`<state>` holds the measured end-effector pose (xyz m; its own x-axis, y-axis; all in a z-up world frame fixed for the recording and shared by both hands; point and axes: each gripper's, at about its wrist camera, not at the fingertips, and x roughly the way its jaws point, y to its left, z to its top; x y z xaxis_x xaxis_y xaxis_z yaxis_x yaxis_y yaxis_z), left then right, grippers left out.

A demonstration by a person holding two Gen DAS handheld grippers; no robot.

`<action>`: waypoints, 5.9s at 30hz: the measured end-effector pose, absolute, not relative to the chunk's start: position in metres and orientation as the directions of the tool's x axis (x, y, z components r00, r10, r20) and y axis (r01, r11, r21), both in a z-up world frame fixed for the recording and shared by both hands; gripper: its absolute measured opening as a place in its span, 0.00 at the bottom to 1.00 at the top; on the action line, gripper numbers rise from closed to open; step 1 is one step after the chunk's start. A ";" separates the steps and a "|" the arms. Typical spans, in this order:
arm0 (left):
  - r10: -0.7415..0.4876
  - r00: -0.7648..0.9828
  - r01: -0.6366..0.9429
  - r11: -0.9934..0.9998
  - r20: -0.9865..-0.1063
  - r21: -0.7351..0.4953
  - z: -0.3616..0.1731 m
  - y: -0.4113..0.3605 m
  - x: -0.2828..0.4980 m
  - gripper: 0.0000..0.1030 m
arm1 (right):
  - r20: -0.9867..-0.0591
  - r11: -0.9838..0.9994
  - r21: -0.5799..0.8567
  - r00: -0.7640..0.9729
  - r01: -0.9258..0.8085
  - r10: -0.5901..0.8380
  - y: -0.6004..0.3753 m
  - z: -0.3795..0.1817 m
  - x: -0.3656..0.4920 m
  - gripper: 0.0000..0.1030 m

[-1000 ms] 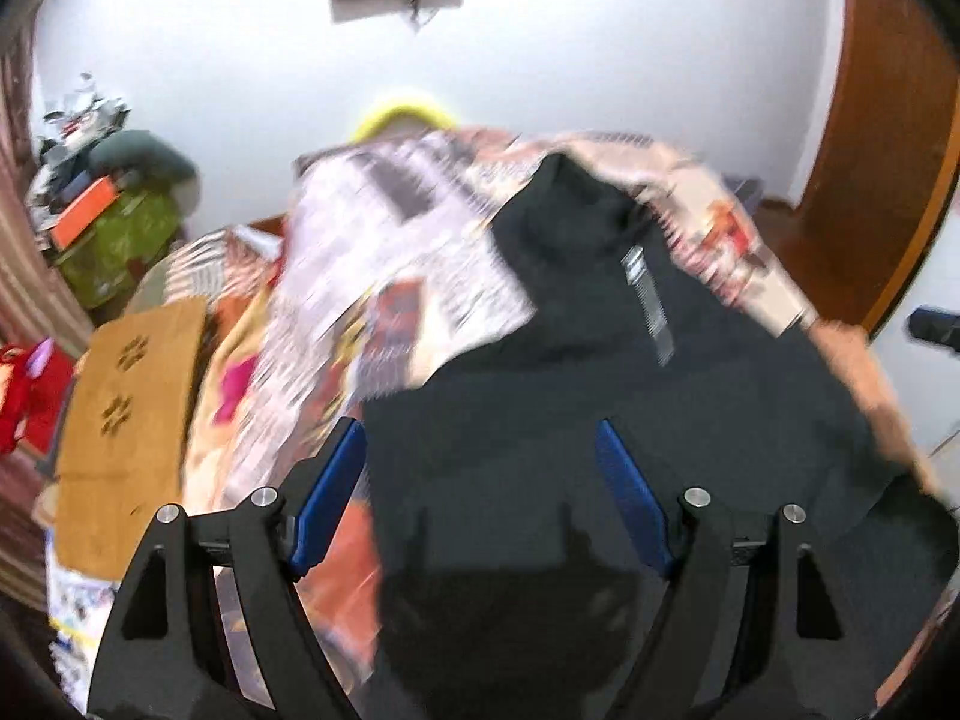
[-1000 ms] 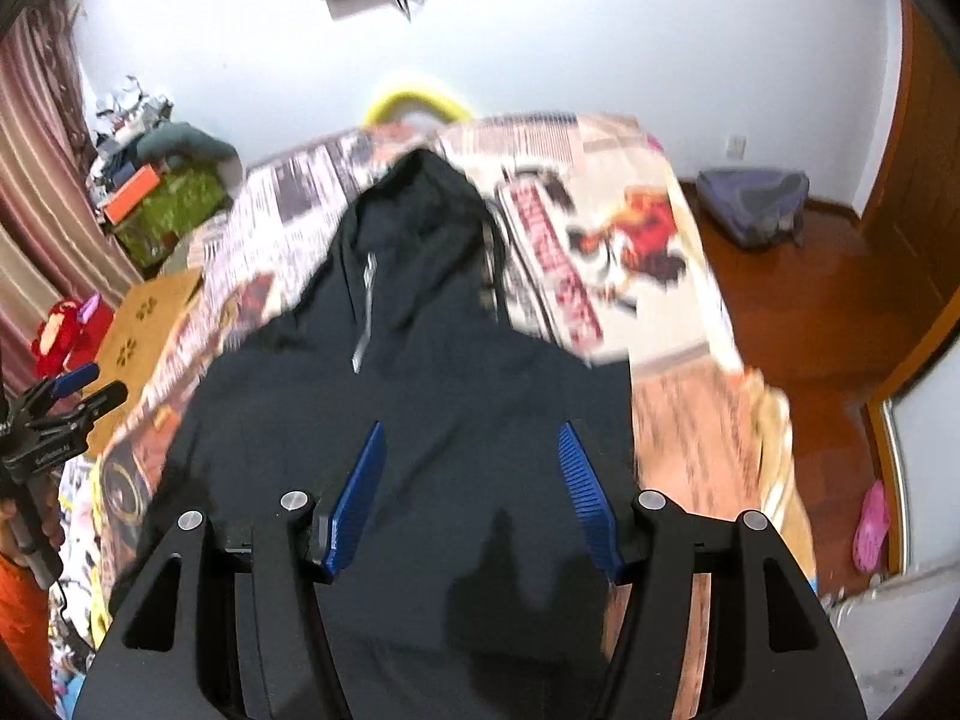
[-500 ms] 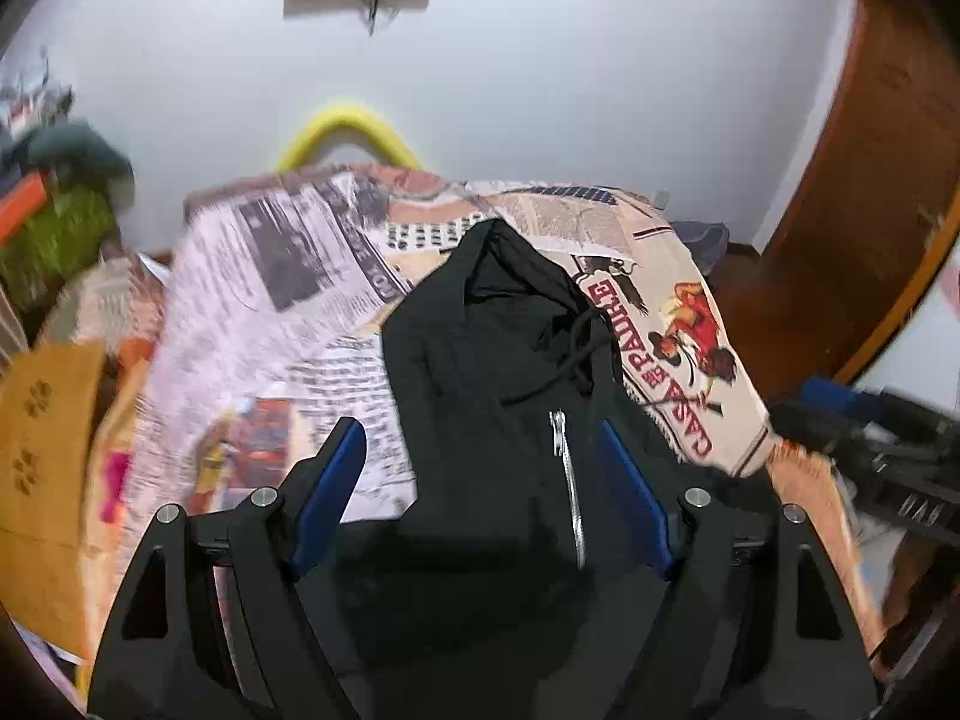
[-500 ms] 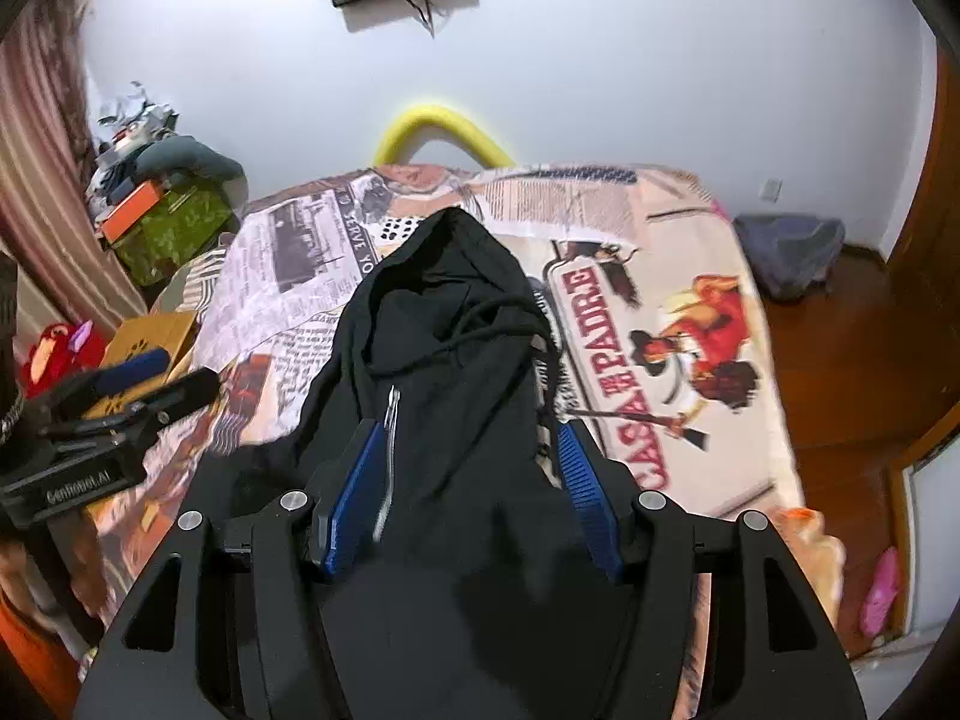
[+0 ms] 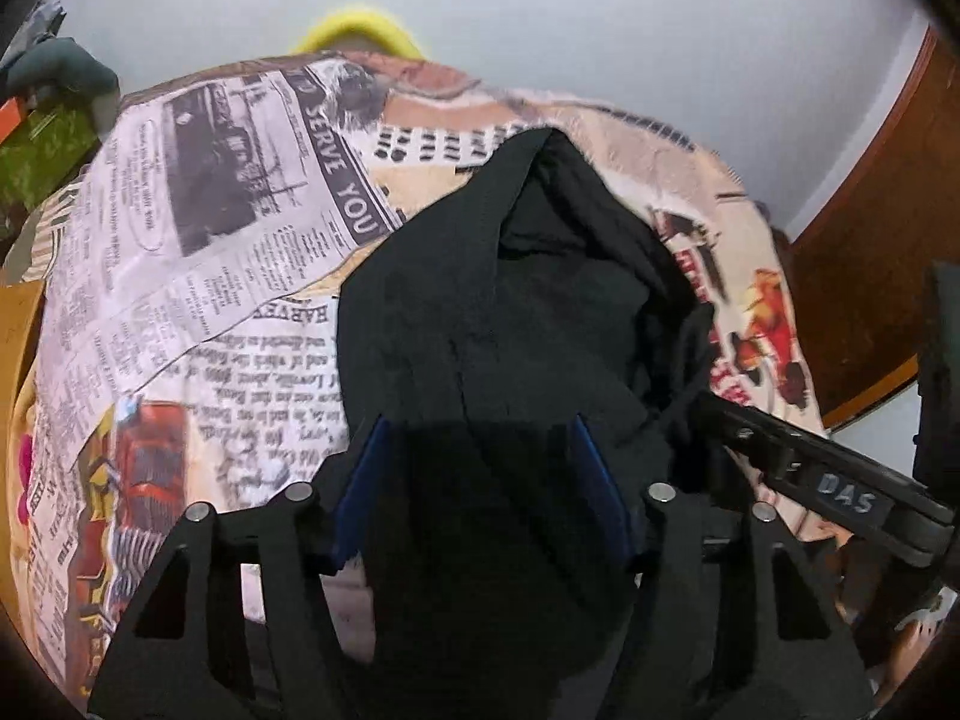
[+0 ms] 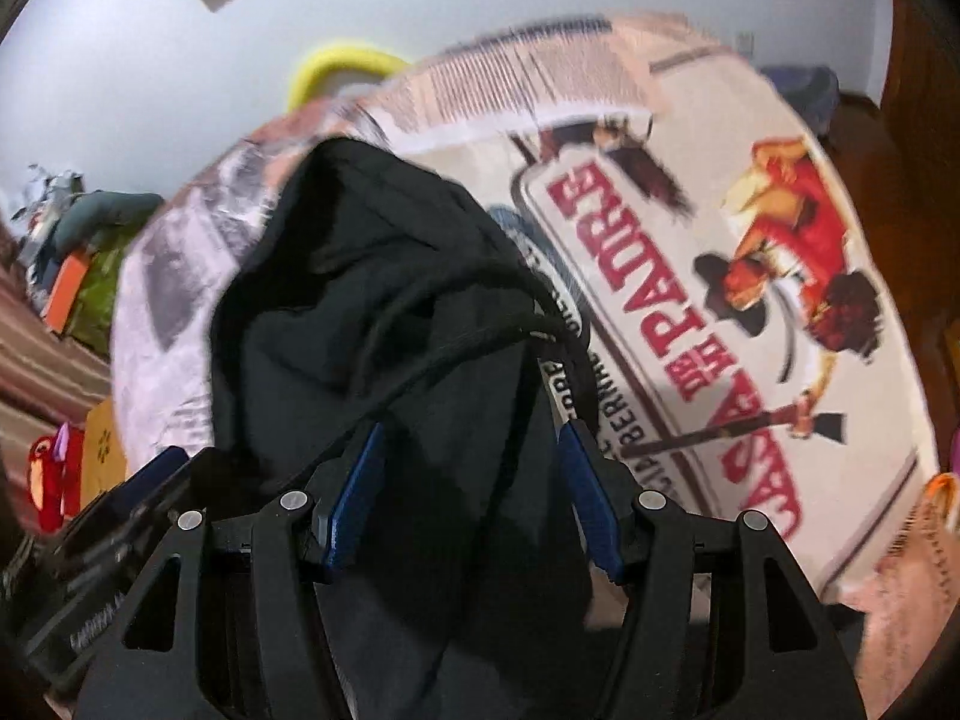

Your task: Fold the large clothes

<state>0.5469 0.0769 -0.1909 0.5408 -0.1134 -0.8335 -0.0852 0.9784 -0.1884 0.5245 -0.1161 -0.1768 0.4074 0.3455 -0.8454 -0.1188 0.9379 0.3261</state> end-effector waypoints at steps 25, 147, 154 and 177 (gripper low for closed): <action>-0.202 0.611 0.109 0.979 -0.766 -0.172 -0.107 0.062 0.392 0.07 | -0.735 0.881 0.165 0.540 -0.444 0.410 -0.138 -0.067 0.359 0.08; -0.089 0.528 0.140 0.990 -0.845 -0.017 -0.202 0.012 0.201 0.48 | -0.881 0.891 0.168 0.341 -0.422 0.328 -0.205 -0.160 0.207 0.57; -0.095 0.564 0.091 0.994 -0.820 -0.053 -0.167 0.038 0.180 0.48 | -0.847 0.882 0.120 0.417 -0.455 0.330 -0.214 -0.124 0.186 0.57; -0.022 0.498 -0.251 0.953 -0.867 -0.168 -0.187 0.218 0.070 0.64 | -0.845 0.971 0.093 0.498 -0.221 0.194 -0.325 -0.113 0.162 0.63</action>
